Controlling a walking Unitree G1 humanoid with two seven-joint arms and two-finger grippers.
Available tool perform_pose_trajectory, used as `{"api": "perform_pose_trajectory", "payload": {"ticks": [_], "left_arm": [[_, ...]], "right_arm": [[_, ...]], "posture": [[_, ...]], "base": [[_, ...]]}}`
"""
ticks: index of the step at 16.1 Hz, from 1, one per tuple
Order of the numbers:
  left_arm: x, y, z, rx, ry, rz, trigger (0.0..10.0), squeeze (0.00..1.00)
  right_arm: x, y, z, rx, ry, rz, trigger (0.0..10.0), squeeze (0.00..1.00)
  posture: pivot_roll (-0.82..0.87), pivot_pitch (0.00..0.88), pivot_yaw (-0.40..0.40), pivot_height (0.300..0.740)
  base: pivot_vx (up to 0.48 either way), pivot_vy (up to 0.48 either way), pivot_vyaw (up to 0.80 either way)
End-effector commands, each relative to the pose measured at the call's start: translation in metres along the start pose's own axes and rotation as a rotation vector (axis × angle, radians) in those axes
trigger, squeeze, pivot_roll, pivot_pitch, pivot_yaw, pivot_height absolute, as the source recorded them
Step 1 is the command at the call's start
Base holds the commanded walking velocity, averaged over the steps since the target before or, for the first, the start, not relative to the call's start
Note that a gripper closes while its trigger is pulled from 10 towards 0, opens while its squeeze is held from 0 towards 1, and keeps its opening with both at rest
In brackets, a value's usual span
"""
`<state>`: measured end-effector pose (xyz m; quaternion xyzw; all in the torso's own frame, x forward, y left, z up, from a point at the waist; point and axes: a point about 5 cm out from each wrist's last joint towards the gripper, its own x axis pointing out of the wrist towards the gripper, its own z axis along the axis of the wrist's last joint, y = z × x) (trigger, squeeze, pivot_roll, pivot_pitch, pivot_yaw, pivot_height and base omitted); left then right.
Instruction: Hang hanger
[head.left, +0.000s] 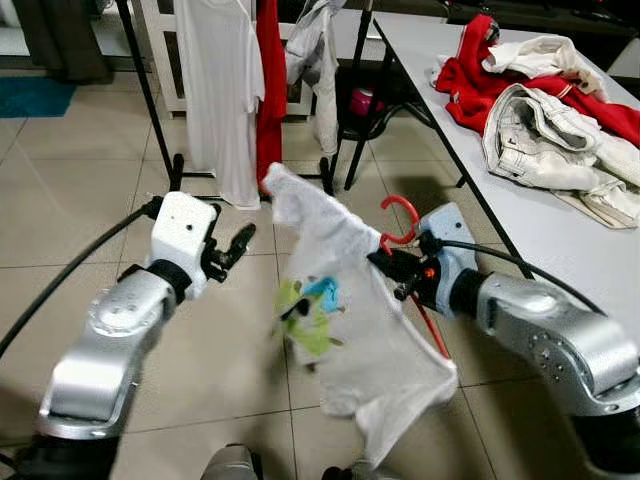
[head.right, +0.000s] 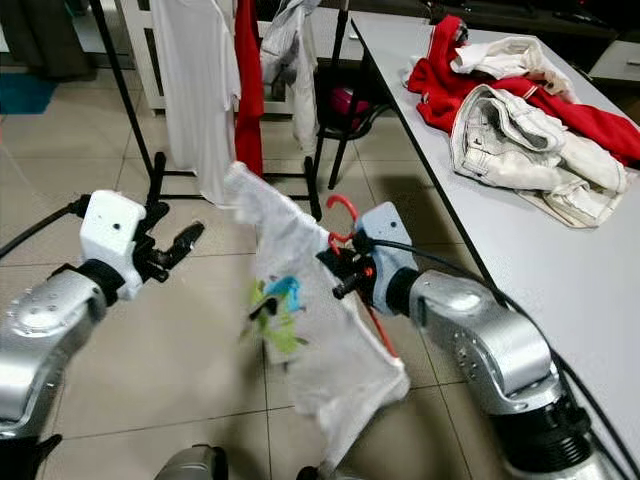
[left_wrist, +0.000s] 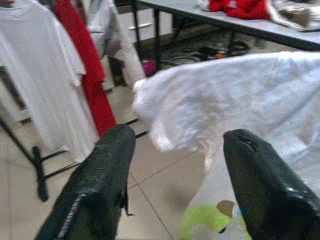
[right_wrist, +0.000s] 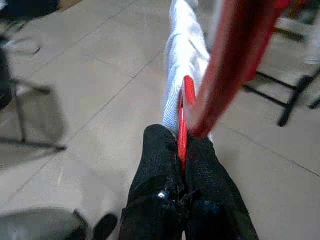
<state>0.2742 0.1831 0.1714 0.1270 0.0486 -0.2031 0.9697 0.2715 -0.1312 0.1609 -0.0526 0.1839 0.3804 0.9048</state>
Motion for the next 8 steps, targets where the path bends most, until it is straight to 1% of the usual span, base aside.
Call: {"api": "perform_pose_trajectory", "payload": {"ticks": [1,2,3,5,6,7,8], "left_arm": [[-0.001,0.01,0.002,0.01,-0.024,-0.018,10.0,1.0],[-0.001,0.019,0.0,0.019,-0.025,-0.013,10.0,1.0],[0.001,0.034,0.003,0.021,-0.05,-0.003,10.0,1.0],[0.001,0.046,0.015,0.05,-0.103,-0.005,10.0,1.0],[-0.001,0.05,0.03,0.104,-0.157,-0.131,10.0,1.0],[-0.002,0.05,0.033,0.123,-0.165,-0.191,10.0,0.21],[-0.004,0.055,0.037,0.194,-0.133,-0.315,10.0,0.0]], "right_arm": [[-0.003,0.003,0.008,-0.042,-0.009,0.081,10.0,0.0],[-0.006,0.004,0.012,-0.056,-0.017,0.126,10.0,0.0],[-0.012,0.002,0.019,-0.09,-0.019,0.185,10.0,0.0],[-0.015,-0.001,0.024,-0.118,-0.021,0.223,10.0,0.0],[-0.016,-0.003,0.028,-0.157,-0.018,0.259,10.0,0.0],[-0.016,-0.004,0.029,-0.17,-0.015,0.27,10.0,0.0],[-0.018,-0.002,0.032,-0.205,-0.01,0.329,10.0,0.0]], "posture": [[0.07,0.035,-0.1,0.74],[0.06,0.036,-0.099,0.74],[0.07,0.041,-0.078,0.74],[0.07,0.032,-0.077,0.74],[0.08,0.032,-0.079,0.74],[0.08,0.032,-0.081,0.74],[0.09,0.039,-0.086,0.74]], "base": [[0.0,0.0,0.0],[0.0,0.0,0.0],[0.0,0.0,0.0],[0.0,0.0,0.0],[0.0,0.0,0.0],[0.0,0.0,0.0],[0.0,0.0,0.0]]}}
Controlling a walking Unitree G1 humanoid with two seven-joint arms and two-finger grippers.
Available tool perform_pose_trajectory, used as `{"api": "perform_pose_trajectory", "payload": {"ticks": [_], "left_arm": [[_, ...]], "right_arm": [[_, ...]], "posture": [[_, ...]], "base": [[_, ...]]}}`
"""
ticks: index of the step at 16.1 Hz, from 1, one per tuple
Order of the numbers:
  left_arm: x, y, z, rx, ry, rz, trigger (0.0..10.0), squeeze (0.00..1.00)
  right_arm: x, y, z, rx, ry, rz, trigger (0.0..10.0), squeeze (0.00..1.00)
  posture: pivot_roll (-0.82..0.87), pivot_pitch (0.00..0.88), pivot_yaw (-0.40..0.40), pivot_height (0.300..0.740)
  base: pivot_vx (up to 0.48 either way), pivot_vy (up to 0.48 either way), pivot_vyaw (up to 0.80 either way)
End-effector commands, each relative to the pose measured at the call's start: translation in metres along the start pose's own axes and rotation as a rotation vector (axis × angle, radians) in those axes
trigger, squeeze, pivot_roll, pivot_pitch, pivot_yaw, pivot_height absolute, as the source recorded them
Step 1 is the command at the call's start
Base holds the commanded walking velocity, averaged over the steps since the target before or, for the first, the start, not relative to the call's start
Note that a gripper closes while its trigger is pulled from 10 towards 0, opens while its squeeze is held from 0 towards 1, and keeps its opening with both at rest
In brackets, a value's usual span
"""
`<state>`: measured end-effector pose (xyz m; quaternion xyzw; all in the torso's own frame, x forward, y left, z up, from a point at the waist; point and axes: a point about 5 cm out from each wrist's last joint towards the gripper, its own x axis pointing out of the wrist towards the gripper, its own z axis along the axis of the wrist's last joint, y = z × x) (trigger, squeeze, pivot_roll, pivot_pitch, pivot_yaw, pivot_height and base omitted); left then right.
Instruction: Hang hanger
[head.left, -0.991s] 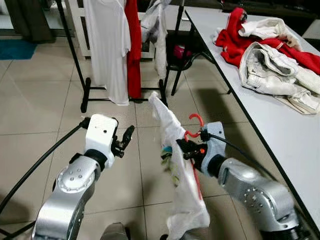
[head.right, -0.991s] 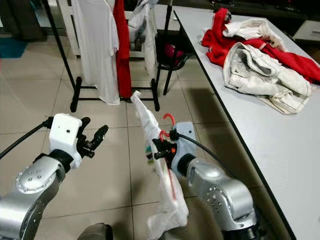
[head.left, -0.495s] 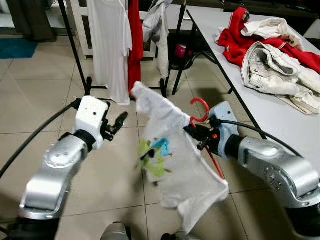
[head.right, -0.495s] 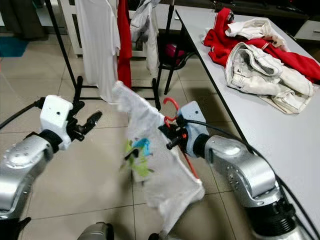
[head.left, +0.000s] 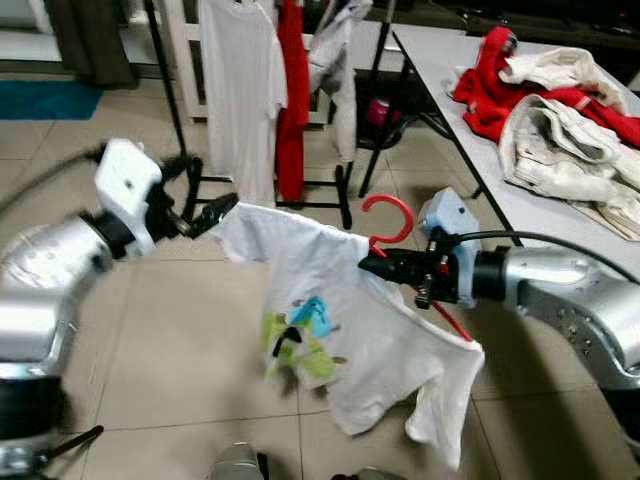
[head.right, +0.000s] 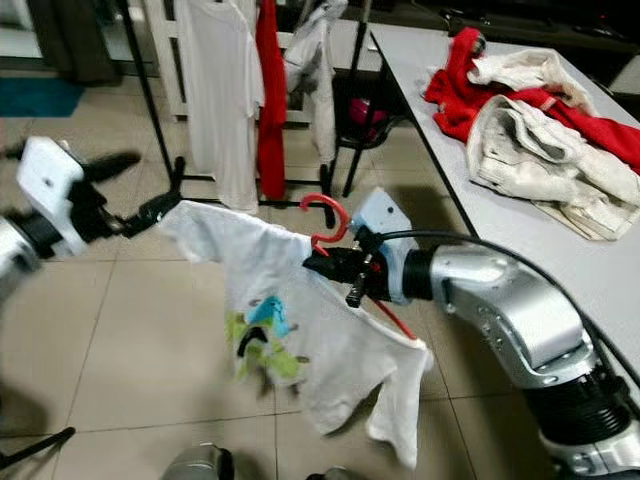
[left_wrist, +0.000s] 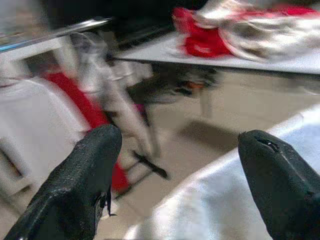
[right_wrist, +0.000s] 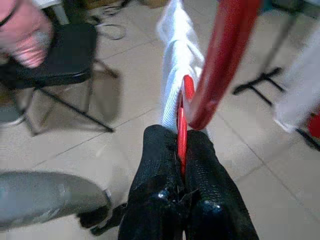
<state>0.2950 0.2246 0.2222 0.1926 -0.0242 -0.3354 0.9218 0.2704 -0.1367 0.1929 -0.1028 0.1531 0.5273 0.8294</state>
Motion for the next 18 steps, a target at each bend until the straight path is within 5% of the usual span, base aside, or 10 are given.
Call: {"api": "perform_pose_trajectory", "payload": {"ticks": [1,6,13,16,17,18], "left_arm": [[0.0,0.001,0.0,0.025,0.016,-0.104,10.0,0.0],[-0.012,-0.005,-0.007,0.002,0.133,-0.46,10.0,0.0],[-0.02,0.0,-0.028,0.105,0.267,-0.573,10.0,0.0],[-0.021,0.011,-0.027,0.097,0.251,-0.513,7.1,0.0],[-0.024,0.016,-0.028,0.093,0.257,-0.509,4.0,0.0],[-0.025,0.017,-0.029,0.091,0.262,-0.511,4.0,0.0]], "right_arm": [[-0.002,0.002,0.005,-0.041,-0.003,0.056,10.0,0.0],[-0.007,0.006,0.011,-0.09,-0.008,0.145,10.0,0.0],[-0.018,0.01,0.014,-0.101,-0.017,0.213,10.0,0.0],[-0.022,0.01,0.014,-0.105,-0.014,0.231,10.0,0.0],[-0.024,0.011,0.014,-0.104,-0.011,0.238,10.0,0.0],[-0.024,0.011,0.014,-0.103,-0.011,0.24,10.0,0.0]], "posture": [[0.09,0.038,-0.086,0.74],[0.08,0.043,-0.074,0.74],[0.07,0.043,-0.068,0.74],[0.06,0.043,-0.068,0.74],[0.06,0.041,-0.067,0.74],[0.06,0.041,-0.067,0.74]], "base": [[0.0,0.0,0.0],[0.0,0.0,0.0],[0.0,0.0,0.0],[0.0,0.0,0.0],[0.0,0.0,0.0],[0.0,0.0,0.0]]}}
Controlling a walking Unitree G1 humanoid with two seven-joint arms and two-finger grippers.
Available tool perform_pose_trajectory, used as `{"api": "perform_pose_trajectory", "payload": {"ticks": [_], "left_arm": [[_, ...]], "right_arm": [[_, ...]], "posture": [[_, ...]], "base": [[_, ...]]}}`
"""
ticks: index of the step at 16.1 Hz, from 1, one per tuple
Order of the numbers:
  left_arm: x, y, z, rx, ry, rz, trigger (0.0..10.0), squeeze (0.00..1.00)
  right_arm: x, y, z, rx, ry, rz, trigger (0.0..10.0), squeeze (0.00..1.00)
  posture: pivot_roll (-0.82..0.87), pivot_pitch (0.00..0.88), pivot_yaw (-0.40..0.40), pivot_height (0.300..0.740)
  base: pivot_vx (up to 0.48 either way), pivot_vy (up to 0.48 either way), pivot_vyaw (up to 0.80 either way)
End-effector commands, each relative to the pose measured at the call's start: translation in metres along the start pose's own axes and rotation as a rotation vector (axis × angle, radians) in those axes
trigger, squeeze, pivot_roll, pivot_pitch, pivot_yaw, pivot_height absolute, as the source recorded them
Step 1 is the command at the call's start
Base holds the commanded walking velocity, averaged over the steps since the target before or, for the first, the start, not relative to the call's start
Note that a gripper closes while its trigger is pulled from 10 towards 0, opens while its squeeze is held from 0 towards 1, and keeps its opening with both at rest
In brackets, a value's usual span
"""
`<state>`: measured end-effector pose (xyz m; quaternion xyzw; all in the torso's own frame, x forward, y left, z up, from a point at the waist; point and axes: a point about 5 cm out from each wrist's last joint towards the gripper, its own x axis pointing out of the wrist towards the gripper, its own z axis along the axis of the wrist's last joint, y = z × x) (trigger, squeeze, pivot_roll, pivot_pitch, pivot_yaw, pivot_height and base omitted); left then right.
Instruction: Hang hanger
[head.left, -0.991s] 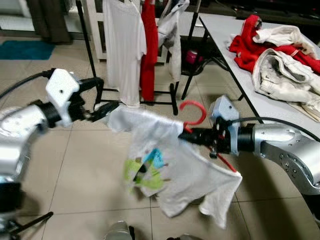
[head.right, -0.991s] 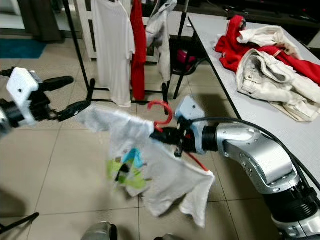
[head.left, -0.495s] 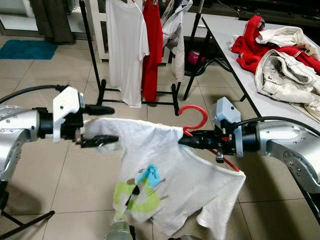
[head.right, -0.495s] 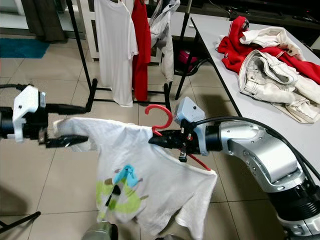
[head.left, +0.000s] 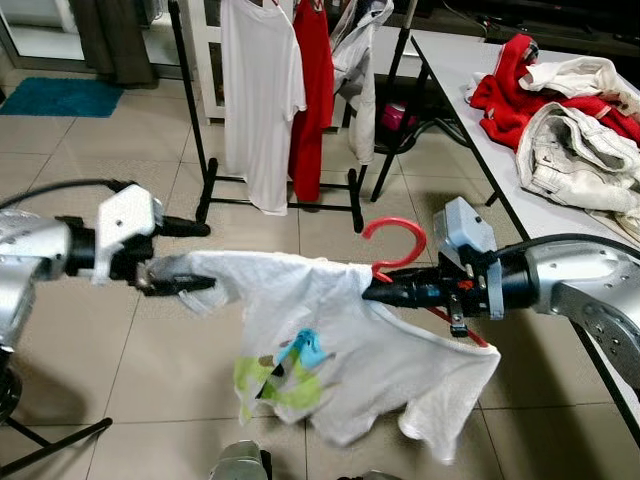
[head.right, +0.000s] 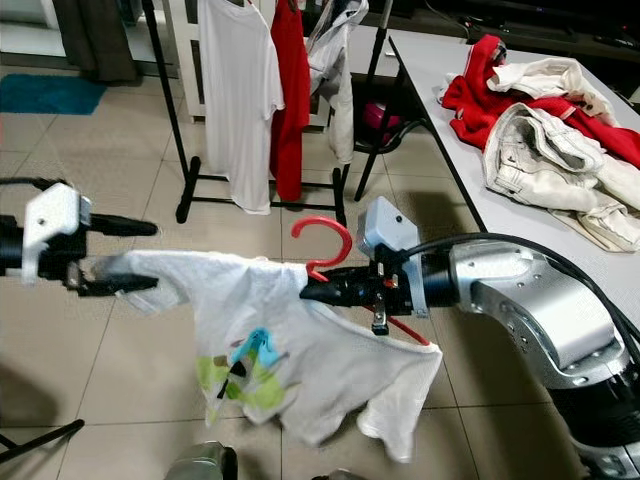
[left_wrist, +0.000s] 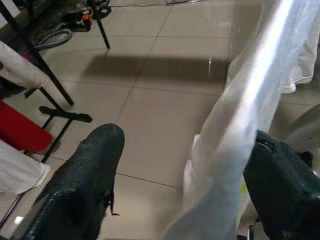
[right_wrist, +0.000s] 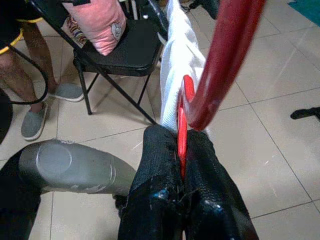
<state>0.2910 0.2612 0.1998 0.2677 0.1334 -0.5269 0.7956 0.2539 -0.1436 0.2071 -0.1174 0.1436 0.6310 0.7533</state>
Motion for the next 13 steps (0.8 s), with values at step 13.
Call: {"api": "perform_pose_trajectory", "payload": {"ticks": [13], "left_arm": [[-0.0047,-0.008,-0.0081,-0.057,-0.025,-0.062,0.0,0.0]], "right_arm": [[-0.0081,-0.0087,0.0019,-0.02,-0.008,-0.054,10.0,0.0]], "posture": [[0.07,0.049,-0.078,0.74]], "base": [[0.0,0.0,0.0]]}}
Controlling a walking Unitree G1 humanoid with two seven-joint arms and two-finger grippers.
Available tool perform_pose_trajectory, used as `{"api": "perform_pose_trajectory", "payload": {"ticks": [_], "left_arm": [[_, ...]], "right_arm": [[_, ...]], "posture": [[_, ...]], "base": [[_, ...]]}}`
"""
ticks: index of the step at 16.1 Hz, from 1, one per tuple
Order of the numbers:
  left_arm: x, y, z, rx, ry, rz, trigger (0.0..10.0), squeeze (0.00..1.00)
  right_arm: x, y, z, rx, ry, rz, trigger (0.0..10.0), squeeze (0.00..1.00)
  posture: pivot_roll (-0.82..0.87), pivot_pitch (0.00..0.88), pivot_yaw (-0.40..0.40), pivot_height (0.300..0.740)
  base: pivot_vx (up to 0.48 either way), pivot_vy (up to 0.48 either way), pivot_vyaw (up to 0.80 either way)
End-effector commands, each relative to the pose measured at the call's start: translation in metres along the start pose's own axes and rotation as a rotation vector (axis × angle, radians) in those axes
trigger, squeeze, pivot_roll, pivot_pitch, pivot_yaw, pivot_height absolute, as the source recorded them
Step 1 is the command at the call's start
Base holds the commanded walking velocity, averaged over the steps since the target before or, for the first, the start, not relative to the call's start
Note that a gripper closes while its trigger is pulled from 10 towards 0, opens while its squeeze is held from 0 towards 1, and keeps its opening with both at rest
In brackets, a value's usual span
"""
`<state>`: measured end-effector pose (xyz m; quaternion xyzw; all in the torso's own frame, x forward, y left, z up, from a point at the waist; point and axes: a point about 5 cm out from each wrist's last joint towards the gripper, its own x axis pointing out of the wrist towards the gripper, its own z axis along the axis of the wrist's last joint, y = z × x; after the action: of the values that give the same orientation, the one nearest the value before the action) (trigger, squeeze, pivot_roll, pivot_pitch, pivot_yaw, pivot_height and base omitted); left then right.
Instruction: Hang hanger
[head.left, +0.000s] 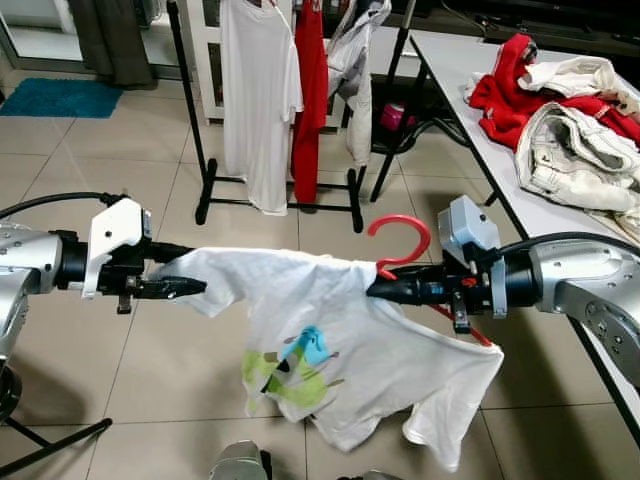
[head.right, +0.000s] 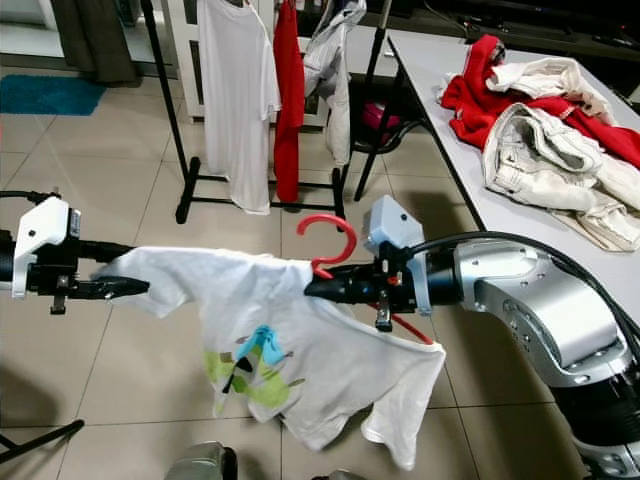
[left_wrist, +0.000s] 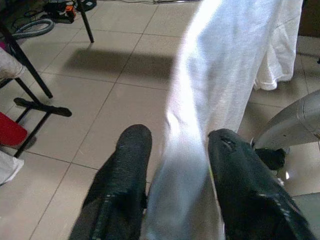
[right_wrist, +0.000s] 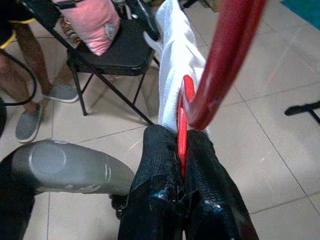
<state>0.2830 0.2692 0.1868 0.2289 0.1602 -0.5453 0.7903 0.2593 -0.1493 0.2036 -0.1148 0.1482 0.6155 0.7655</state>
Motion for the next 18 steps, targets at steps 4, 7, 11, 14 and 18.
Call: {"api": "perform_pose_trajectory", "payload": {"ticks": [4,7,11,14,18], "left_arm": [[-0.002,0.001,0.007,0.011,-0.03,0.008,0.0,0.0],[-0.001,-0.001,0.004,-0.02,-0.029,0.008,0.0,0.0],[-0.006,0.007,0.002,-0.031,-0.046,0.108,0.0,0.0],[-0.01,0.009,0.001,-0.039,-0.052,0.15,0.0,0.0],[-0.012,0.012,-0.005,-0.052,-0.085,0.25,0.0,0.0]], "right_arm": [[-0.006,-0.005,0.007,-0.037,-0.015,-0.026,10.0,0.0],[-0.006,-0.004,0.004,-0.035,-0.005,-0.025,10.0,0.0],[-0.007,-0.007,0.004,-0.029,-0.012,-0.061,10.0,0.0],[-0.009,-0.008,0.003,-0.025,-0.02,-0.079,10.0,0.0],[-0.012,-0.011,0.004,-0.023,-0.026,-0.089,10.0,0.0]], "posture": [[0.07,0.049,-0.081,0.74],[0.06,0.046,-0.081,0.74],[0.06,0.042,-0.073,0.74],[0.06,0.041,-0.071,0.74],[0.06,0.038,-0.083,0.74]], "base": [[0.0,0.0,0.0],[0.0,0.0,0.0],[0.0,0.0,0.0],[0.0,0.0,0.0],[0.0,0.0,0.0]]}}
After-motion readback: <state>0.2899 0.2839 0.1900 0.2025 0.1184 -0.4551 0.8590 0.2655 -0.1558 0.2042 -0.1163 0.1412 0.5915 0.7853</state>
